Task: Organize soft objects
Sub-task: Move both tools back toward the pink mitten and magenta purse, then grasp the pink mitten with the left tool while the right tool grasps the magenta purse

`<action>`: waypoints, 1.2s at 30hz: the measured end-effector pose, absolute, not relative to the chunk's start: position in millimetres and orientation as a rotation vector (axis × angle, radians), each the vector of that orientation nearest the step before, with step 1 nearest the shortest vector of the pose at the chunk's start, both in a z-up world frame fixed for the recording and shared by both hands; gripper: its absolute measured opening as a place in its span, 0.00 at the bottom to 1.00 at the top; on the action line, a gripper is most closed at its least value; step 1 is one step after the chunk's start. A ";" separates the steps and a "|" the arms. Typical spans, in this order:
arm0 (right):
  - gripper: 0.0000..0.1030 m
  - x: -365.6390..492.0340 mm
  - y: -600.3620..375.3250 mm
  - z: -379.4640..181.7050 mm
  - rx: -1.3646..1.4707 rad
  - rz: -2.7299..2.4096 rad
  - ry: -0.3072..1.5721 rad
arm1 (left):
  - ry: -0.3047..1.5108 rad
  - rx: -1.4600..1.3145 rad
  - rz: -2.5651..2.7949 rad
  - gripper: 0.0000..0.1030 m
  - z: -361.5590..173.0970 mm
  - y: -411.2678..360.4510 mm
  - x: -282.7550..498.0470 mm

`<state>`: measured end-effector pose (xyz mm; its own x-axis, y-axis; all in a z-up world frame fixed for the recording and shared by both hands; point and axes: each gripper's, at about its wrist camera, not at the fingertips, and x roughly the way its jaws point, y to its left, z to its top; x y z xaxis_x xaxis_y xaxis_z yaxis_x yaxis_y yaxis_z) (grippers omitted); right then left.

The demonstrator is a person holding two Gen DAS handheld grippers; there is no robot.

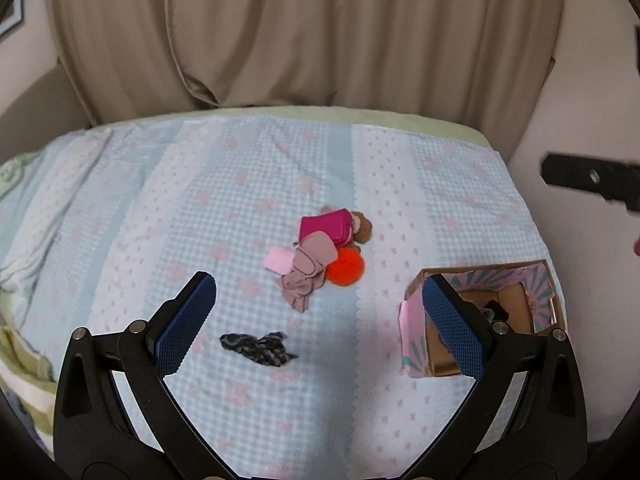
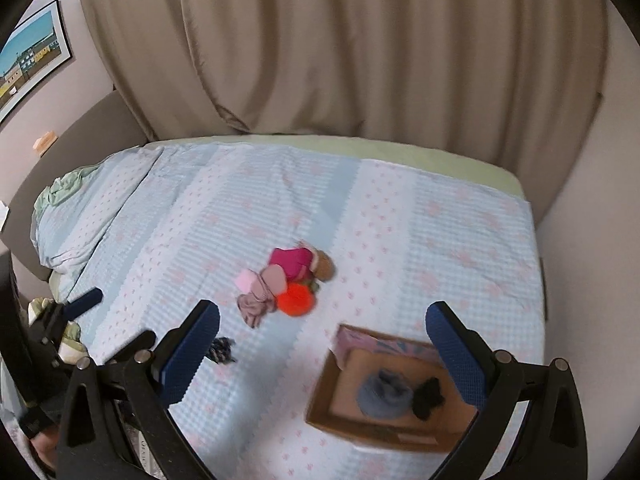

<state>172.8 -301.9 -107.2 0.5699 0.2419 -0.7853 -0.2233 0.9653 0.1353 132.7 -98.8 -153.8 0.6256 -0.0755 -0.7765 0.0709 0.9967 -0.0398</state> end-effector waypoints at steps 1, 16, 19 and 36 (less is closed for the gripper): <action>1.00 183.6 -295.6 -111.6 0.028 0.284 0.935 | 0.895 -0.015 -0.092 0.99 -160.4 -93.9 139.0; 1.00 327.4 -230.7 -238.9 0.068 0.366 1.153 | 1.107 -0.053 -0.155 0.86 -287.8 -61.7 246.5; 1.00 346.8 -224.6 -274.3 0.126 0.381 1.214 | 1.150 -0.048 -0.160 0.83 -315.8 -58.4 260.7; 0.73 405.6 -216.7 -422.6 0.397 0.404 1.472 | 1.300 0.009 -0.171 0.72 -428.4 -76.5 302.0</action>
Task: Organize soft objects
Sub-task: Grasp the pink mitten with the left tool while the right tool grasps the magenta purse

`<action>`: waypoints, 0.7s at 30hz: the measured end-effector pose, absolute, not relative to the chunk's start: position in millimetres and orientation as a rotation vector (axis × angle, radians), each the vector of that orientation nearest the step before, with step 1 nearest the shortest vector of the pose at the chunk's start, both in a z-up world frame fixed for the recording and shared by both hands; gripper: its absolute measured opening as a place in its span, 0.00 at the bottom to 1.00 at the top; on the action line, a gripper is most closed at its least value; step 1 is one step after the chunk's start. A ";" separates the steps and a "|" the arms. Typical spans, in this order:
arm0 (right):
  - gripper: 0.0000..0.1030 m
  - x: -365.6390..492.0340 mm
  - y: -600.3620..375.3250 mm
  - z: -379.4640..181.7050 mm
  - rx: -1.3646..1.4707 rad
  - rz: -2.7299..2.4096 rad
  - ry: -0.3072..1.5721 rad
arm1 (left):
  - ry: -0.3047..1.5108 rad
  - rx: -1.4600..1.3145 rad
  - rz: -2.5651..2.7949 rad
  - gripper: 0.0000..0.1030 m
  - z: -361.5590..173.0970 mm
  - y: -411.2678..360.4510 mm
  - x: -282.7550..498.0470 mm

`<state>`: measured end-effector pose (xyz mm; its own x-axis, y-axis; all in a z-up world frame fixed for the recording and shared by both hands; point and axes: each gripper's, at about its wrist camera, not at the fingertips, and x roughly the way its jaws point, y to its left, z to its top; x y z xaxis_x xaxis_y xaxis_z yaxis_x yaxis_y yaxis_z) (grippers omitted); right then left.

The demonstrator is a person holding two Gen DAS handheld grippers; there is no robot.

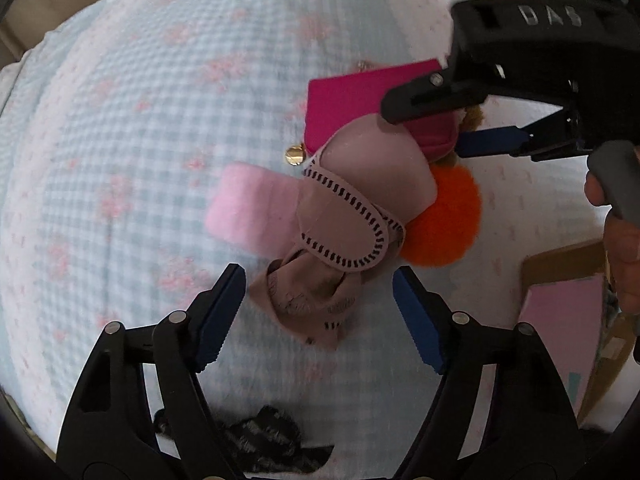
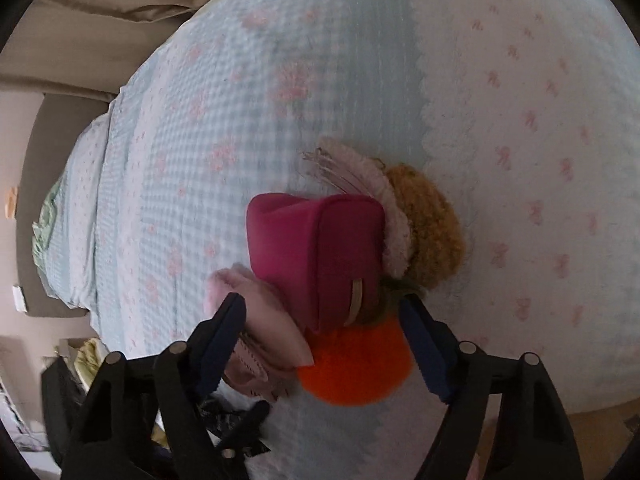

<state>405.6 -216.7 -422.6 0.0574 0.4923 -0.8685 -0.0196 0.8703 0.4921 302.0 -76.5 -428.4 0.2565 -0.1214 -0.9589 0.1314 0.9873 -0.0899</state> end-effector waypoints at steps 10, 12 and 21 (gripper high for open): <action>0.49 425.4 -207.6 -435.7 0.414 0.434 1.476 | 1.355 0.016 -0.123 0.37 -449.8 -86.2 314.3; 0.43 425.8 -209.7 -435.0 0.415 0.432 1.467 | 1.359 -0.001 -0.123 0.32 -449.9 -83.9 314.6; 0.32 420.7 -204.7 -418.5 0.388 0.444 1.418 | 1.343 -0.004 -0.142 0.17 -435.4 -86.6 307.9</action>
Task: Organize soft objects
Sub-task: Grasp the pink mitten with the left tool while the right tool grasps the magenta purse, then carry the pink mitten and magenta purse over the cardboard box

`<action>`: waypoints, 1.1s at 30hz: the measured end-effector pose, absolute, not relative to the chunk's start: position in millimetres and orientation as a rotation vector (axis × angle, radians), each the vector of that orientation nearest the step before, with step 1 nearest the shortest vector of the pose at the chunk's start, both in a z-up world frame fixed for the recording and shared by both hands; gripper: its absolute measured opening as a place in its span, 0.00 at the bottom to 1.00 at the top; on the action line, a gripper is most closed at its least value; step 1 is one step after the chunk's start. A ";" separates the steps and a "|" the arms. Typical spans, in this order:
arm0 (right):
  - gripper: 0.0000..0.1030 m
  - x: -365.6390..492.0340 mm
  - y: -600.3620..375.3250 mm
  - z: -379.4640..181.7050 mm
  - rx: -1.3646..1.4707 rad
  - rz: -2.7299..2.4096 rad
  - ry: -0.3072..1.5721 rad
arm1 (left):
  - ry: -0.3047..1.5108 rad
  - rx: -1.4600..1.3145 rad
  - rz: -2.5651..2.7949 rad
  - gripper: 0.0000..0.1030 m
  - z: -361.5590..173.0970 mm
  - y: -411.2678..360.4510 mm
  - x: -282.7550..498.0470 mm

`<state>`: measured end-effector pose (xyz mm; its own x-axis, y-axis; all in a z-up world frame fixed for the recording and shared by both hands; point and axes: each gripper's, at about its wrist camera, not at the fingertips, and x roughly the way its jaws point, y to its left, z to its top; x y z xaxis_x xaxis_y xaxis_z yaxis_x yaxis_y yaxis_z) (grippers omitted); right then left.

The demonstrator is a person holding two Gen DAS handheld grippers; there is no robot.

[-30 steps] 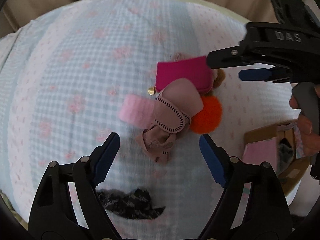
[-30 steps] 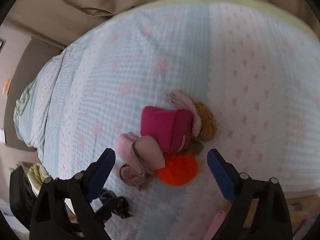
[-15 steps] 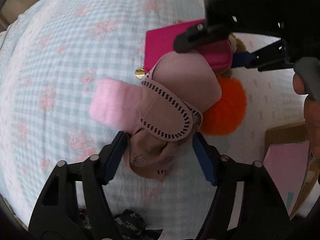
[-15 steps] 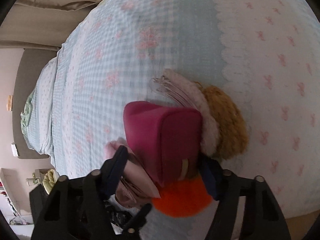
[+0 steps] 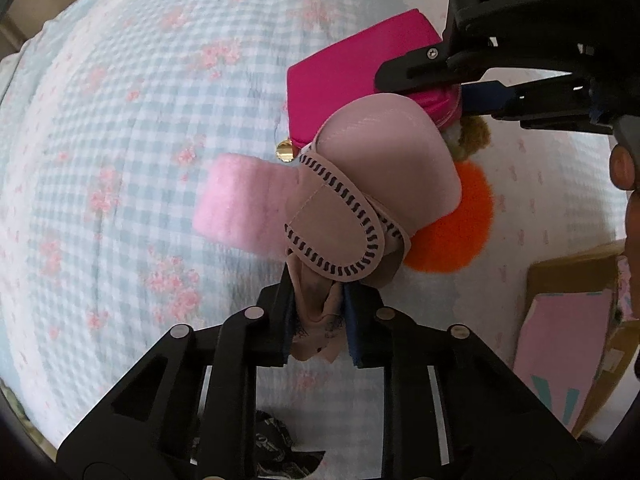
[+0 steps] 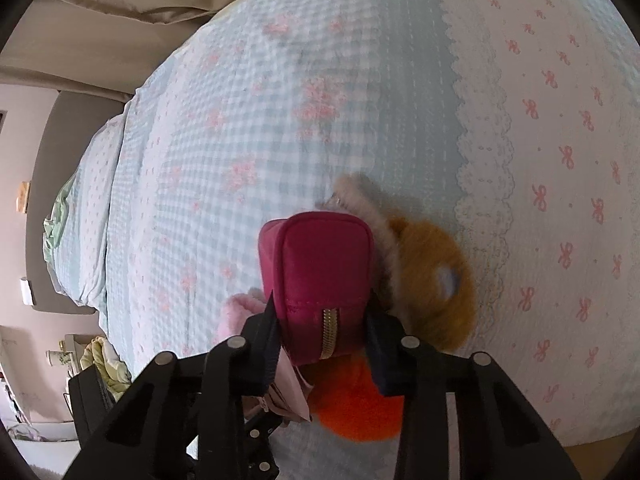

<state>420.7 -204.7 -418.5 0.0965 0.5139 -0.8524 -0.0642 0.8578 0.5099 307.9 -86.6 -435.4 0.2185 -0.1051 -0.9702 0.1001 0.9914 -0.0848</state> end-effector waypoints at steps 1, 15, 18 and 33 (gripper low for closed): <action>0.32 420.1 -205.2 -416.5 0.391 0.438 1.415 | 1.338 -0.006 -0.144 0.16 -432.9 -87.0 307.1; 0.32 401.7 -214.5 -356.0 0.409 0.425 1.308 | 1.229 -0.044 -0.163 0.14 -367.1 -65.8 299.3; 0.32 395.1 -216.2 -334.2 0.409 0.420 1.269 | 1.193 -0.037 -0.165 0.14 -344.5 -67.7 291.7; 0.32 316.2 -253.9 -215.1 0.396 0.369 1.057 | 1.006 0.031 -0.165 0.14 -228.3 -88.2 213.5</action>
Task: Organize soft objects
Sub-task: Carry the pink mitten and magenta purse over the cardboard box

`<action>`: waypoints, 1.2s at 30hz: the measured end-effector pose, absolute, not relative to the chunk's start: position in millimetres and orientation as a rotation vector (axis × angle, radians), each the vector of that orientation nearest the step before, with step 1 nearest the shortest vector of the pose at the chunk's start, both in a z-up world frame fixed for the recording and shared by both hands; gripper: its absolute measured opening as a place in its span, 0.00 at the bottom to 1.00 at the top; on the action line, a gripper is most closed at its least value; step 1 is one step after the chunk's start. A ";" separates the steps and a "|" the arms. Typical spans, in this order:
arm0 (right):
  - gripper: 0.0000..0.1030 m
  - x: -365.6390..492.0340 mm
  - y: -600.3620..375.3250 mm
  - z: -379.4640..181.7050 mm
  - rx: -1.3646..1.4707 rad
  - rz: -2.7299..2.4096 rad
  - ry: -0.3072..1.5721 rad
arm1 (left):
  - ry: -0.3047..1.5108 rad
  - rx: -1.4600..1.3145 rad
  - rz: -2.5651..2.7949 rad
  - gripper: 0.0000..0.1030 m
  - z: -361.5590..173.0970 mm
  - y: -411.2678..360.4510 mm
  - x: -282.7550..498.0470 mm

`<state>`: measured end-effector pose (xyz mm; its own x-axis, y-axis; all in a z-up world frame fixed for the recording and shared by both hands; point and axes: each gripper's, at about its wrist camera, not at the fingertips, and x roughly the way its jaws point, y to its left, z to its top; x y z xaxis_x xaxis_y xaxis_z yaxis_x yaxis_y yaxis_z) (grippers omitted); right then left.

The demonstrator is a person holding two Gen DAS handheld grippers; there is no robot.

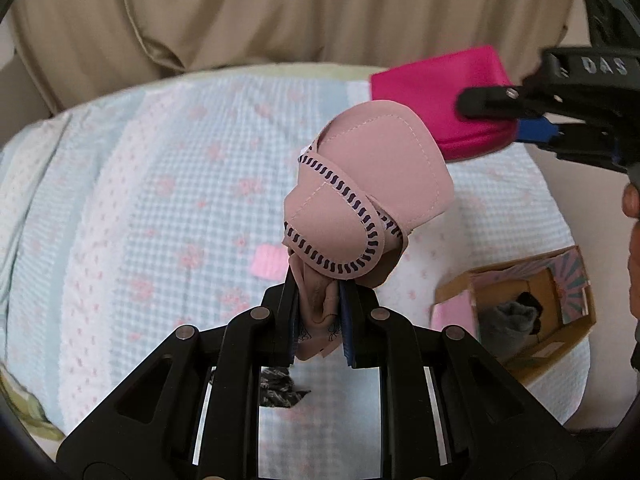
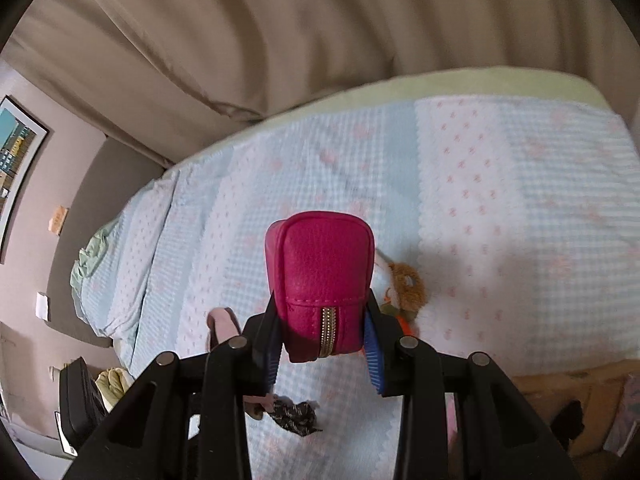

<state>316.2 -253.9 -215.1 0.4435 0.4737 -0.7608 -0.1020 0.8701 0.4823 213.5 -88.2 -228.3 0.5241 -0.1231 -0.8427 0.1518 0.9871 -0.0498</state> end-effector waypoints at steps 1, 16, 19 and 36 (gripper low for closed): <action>0.32 306.3 -260.1 -206.1 0.392 0.360 1.040 | 0.996 0.033 -0.168 0.14 -224.8 -90.8 210.0; 0.32 171.9 -371.1 -150.9 0.382 0.229 0.923 | 0.901 0.085 -0.269 0.14 -170.8 -205.0 134.9; 0.32 148.7 -399.6 -151.4 0.380 0.202 0.926 | 0.923 0.078 -0.278 0.14 -171.7 -230.4 125.1; 0.32 97.9 -507.6 -210.8 0.442 -0.014 1.072 | 1.095 0.102 -0.383 0.14 -232.2 -331.1 151.3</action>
<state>97.9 -507.6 -210.8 0.4873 0.2006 -0.8499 0.2224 0.9126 0.3430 151.3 -331.1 -232.2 0.4003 -0.2522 -0.8810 0.3519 0.9300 -0.1063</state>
